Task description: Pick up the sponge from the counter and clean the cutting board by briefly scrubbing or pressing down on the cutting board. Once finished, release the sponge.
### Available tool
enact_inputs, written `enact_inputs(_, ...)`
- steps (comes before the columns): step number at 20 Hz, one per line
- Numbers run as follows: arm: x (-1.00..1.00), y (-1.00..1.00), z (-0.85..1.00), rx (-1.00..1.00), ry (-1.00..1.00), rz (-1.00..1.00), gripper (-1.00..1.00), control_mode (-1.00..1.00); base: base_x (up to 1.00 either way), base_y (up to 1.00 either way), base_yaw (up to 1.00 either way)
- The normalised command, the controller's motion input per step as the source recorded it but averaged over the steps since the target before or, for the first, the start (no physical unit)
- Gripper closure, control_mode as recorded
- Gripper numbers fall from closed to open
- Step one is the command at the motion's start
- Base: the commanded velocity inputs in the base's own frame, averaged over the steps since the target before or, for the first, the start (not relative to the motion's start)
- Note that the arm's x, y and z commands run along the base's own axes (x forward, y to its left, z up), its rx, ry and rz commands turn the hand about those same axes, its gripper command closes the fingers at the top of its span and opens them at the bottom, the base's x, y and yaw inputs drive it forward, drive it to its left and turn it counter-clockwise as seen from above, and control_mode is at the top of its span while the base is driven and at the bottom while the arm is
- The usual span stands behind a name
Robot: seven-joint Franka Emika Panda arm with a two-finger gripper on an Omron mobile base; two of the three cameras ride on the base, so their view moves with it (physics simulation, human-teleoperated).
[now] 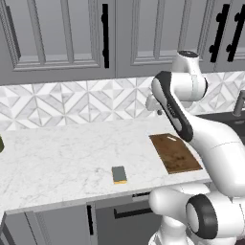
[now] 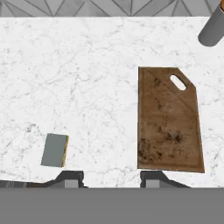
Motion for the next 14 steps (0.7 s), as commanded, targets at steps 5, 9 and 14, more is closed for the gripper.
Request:
enact_inputs(5, -0.23, 0.19, -0.07, 0.0, 0.0, 0.0, -1.0, -1.0, 0.0, 0.0, 0.0)
enact_inputs(9, -0.23, 0.46, -0.4, 0.0, 0.04, 0.0, -1.0, -1.0, 0.0, 0.0, 0.0)
enact_inputs(14, -0.14, 0.85, -0.53, -0.04, 0.2, 0.02, -1.0, -1.0, 0.0, 0.0, 0.0)
